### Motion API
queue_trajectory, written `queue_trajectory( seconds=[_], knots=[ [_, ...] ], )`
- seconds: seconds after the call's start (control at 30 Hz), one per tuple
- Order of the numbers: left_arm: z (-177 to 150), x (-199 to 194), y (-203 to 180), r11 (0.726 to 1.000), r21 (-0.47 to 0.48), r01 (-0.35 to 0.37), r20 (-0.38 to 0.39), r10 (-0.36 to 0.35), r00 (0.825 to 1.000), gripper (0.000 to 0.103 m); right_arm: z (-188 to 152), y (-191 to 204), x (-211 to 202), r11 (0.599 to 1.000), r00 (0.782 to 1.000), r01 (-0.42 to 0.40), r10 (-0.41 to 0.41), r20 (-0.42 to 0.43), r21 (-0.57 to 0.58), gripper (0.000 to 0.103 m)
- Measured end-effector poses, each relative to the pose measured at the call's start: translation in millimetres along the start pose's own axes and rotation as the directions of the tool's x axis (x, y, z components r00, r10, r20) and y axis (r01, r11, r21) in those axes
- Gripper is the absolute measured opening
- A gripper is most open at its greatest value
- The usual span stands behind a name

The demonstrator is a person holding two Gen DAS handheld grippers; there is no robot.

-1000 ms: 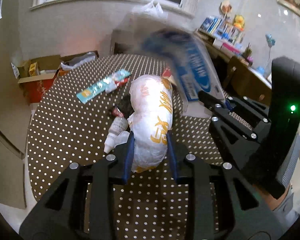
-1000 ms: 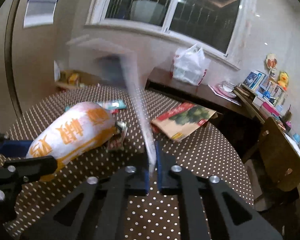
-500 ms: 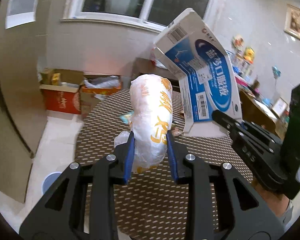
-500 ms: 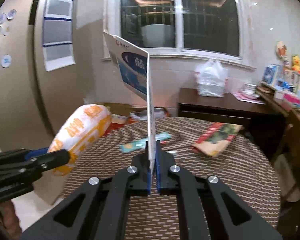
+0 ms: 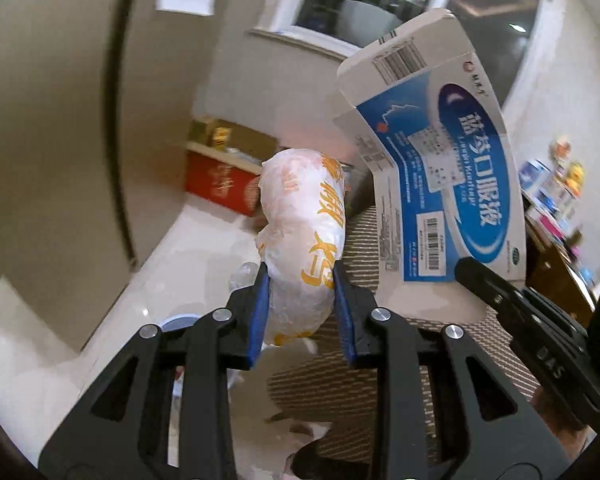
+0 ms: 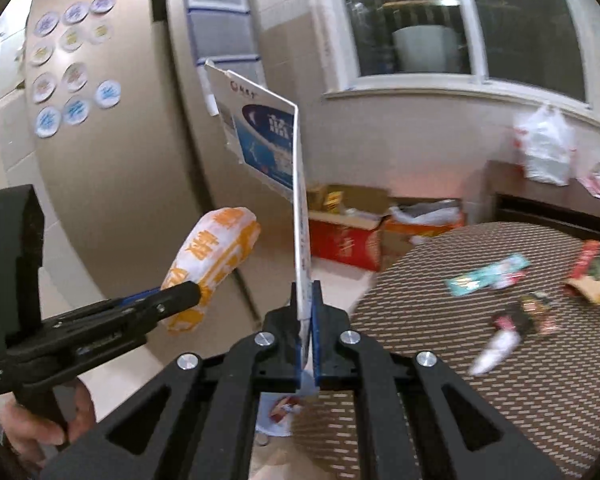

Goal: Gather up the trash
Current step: 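Carry the bag and box over the blue bucket and open both grippers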

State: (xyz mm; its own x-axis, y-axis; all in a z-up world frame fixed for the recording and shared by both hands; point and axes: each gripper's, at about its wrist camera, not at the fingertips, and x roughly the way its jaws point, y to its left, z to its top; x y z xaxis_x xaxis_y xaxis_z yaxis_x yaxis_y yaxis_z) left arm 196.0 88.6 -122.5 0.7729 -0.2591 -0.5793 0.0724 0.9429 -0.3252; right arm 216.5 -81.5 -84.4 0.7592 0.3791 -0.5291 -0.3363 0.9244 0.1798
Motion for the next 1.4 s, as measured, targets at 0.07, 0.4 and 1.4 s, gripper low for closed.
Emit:
queue_trajectory(
  seconds=[0.07,0.4,1.4],
  knots=[
    [-3.2,1.1,20.6,0.999,-0.041,-0.034,-0.003,0.034,0.999,0.030,-5.3,17.6,13.7,1.000,0.999,-0.024,0.023,-0.022,-0.009,0.004],
    [-15.5,31.5,114.2,0.965,-0.205,-0.160,-0.088,0.145,0.986,0.030,-33.3,65.1,109.6,0.995,0.975,-0.104,0.104,-0.196,0.008,0.004],
    [-48.5,142.5,180.0,0.941,-0.219,-0.258,-0.314,0.182,0.932,0.030,-98.5,46.0,240.3,0.999,0.929,0.023,-0.013,-0.369,0.022,0.048]
  ],
)
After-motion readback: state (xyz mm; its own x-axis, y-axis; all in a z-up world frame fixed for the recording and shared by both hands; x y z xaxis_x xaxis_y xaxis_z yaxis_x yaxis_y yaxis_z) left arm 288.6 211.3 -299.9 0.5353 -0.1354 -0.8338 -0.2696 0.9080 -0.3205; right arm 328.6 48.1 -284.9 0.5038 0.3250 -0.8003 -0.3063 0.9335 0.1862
